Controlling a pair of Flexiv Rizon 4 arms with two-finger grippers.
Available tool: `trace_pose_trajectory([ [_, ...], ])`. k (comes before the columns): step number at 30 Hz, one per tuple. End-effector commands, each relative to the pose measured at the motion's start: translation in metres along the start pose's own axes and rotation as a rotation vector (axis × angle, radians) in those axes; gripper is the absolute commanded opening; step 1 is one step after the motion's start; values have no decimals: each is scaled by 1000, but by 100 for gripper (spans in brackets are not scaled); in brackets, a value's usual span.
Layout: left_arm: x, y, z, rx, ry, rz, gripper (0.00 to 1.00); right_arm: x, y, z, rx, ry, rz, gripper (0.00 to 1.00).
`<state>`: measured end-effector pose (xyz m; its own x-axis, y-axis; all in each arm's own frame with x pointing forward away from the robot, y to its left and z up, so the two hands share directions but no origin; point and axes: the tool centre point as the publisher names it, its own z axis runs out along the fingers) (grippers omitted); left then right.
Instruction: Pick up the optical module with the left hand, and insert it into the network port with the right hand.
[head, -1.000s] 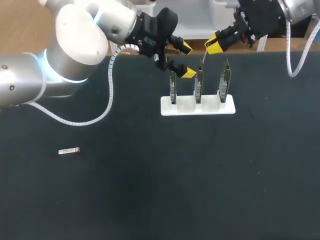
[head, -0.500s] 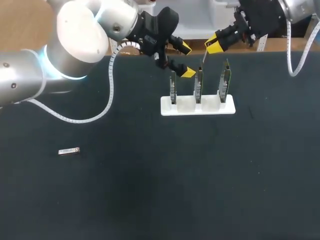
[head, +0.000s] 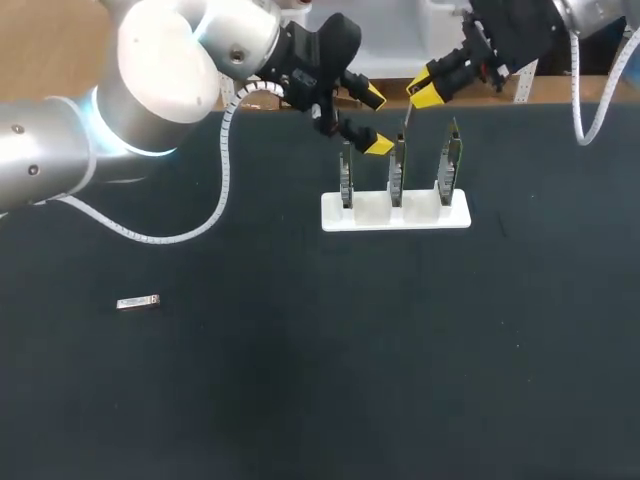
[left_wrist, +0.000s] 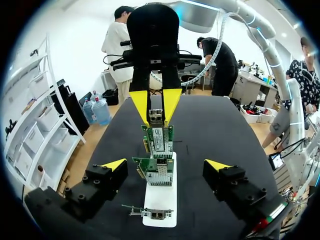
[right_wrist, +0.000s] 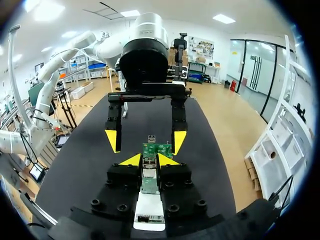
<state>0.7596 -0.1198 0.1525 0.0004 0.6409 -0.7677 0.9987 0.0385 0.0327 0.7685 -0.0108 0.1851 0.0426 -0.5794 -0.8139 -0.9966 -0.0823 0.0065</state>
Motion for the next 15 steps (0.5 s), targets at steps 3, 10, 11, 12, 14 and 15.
trace_pose_trajectory([
  [3,-1,2,1,3,5,-1,100,-5,6,5,11,30,-5,0],
  [10,-1,2,1,3,5,-1,100,-5,9,8,32,54,2,0],
  [11,-1,2,1,3,5,-1,100,-5,9,9,32,56,1,0],
  [12,-1,2,1,3,5,-1,100,-5,10,9,32,57,2,0],
  [14,-1,2,1,3,5,-1,100,-5,11,11,38,71,3,0],
  [15,-1,2,1,3,5,-1,100,-4,11,11,38,73,3,0],
])
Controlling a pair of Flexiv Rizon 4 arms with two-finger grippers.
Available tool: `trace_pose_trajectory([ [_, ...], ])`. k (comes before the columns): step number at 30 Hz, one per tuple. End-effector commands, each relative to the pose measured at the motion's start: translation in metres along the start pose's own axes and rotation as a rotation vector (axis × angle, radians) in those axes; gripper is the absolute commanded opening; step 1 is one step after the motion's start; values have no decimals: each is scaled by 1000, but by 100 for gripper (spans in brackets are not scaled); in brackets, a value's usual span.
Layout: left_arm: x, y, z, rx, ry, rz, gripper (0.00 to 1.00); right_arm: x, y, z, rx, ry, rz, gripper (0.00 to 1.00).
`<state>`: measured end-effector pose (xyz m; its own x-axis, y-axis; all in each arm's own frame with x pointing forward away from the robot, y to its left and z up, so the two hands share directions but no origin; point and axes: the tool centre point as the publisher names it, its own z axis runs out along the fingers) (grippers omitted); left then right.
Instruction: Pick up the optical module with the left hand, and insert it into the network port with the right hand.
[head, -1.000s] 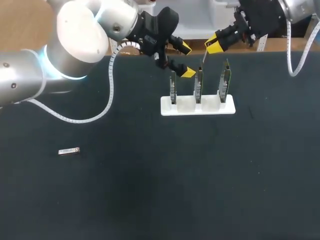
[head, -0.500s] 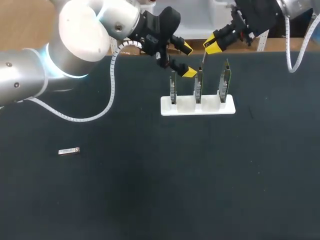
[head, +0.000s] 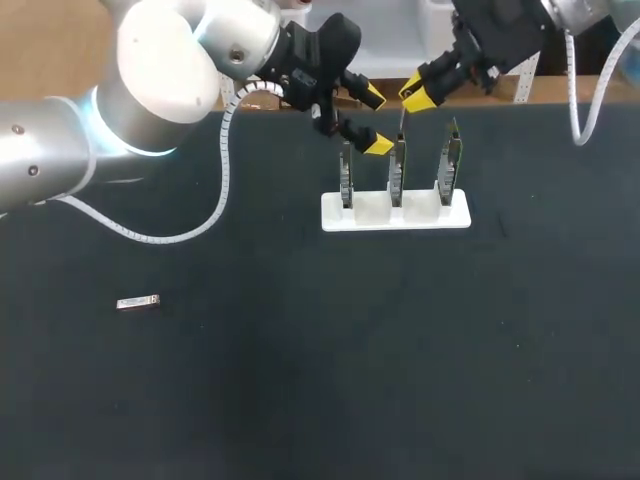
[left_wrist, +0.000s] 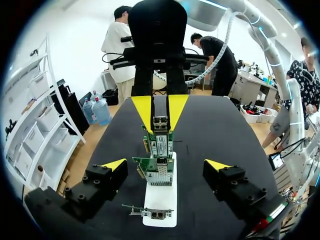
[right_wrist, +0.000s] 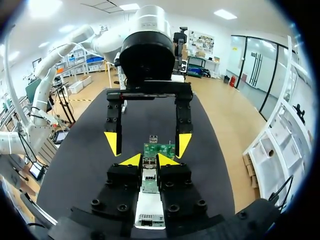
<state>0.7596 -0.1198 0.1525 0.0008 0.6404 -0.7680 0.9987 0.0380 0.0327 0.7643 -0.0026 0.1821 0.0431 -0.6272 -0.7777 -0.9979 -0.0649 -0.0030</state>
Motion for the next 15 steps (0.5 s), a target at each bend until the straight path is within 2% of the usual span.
trace_pose_trajectory([
  [1,-1,2,1,3,6,-2,100,-1,8,3,17,17,2,0],
  [15,-1,2,1,3,6,-2,100,3,7,6,16,42,-4,0],
])
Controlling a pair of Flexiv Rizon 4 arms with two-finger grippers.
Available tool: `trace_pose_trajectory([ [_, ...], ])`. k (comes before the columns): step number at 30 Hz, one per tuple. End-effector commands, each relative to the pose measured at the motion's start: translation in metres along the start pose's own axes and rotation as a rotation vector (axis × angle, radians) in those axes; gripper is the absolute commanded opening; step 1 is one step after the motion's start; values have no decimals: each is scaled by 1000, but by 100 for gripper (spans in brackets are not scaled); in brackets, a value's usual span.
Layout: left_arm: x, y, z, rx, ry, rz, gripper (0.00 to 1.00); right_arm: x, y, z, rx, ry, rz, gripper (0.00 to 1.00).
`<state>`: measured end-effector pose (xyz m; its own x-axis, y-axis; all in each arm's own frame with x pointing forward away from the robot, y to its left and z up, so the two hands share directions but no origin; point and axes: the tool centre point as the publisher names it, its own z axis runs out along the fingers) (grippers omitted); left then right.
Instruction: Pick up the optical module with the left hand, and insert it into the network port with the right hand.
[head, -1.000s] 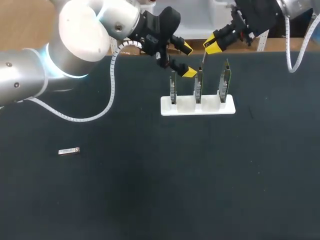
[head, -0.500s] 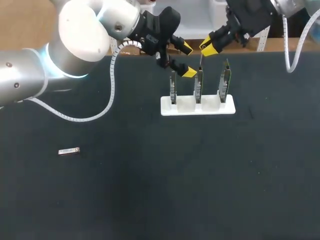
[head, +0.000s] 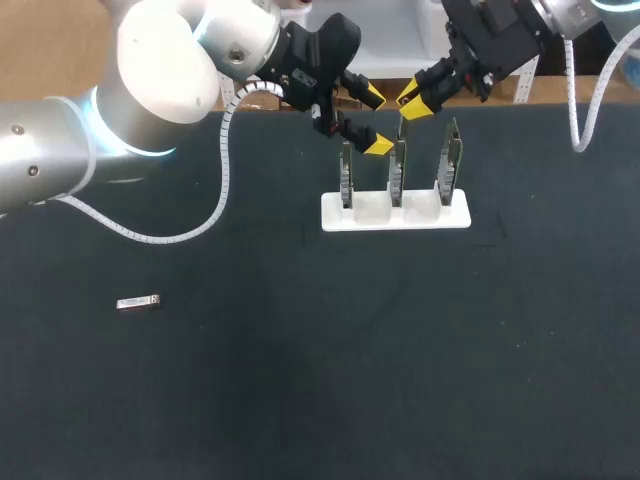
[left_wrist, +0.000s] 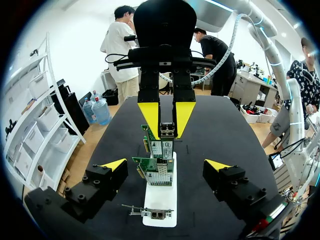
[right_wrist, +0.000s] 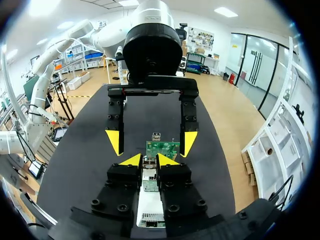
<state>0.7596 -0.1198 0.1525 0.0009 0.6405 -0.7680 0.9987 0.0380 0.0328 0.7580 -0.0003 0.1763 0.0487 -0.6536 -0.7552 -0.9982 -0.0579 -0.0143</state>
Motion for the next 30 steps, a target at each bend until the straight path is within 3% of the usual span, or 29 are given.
trace_pose_trajectory([
  [1,-1,2,1,3,6,-2,100,0,1,0,3,6,-1,0],
  [30,-1,2,1,3,6,-2,100,2,-9,5,-9,5,-10,0],
])
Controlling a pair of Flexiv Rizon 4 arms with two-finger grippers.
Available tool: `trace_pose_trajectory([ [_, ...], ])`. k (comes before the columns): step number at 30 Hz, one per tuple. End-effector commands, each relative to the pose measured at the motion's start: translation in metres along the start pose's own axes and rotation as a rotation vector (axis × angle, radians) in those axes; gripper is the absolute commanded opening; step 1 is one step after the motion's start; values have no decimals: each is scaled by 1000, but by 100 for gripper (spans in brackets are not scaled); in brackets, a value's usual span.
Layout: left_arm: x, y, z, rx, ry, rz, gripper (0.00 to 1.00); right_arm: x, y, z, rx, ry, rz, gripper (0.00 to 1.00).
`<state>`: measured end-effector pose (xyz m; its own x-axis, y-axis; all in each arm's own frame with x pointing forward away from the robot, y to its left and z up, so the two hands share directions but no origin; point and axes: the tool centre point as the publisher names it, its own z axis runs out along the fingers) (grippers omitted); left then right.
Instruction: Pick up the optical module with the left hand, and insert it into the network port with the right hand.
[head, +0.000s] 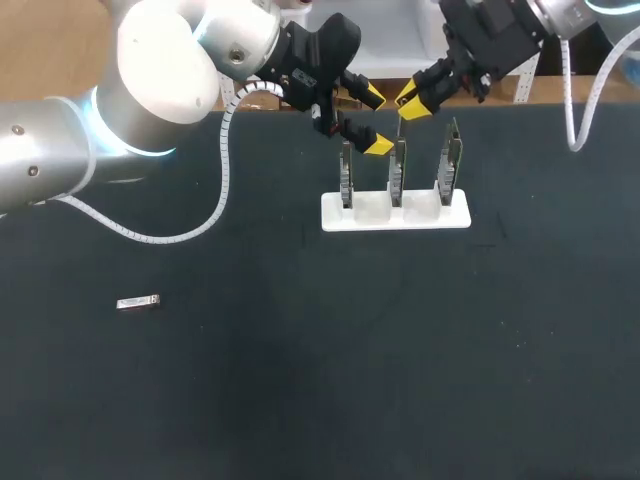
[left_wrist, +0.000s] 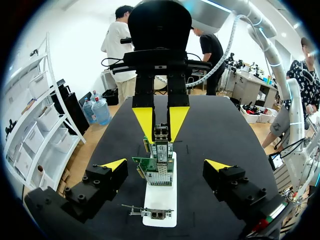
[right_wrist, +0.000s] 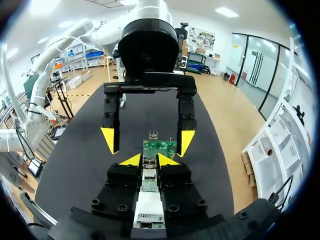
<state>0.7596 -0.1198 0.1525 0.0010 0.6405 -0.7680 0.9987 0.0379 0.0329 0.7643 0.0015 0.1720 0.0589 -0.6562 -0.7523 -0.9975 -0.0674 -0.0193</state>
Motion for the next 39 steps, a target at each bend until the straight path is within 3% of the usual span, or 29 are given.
trace_pose_trajectory([
  [1,-1,2,1,3,6,-2,100,0,-2,1,-6,1,1,0],
  [39,-1,2,1,3,6,-2,100,-3,2,0,7,44,-8,0],
])
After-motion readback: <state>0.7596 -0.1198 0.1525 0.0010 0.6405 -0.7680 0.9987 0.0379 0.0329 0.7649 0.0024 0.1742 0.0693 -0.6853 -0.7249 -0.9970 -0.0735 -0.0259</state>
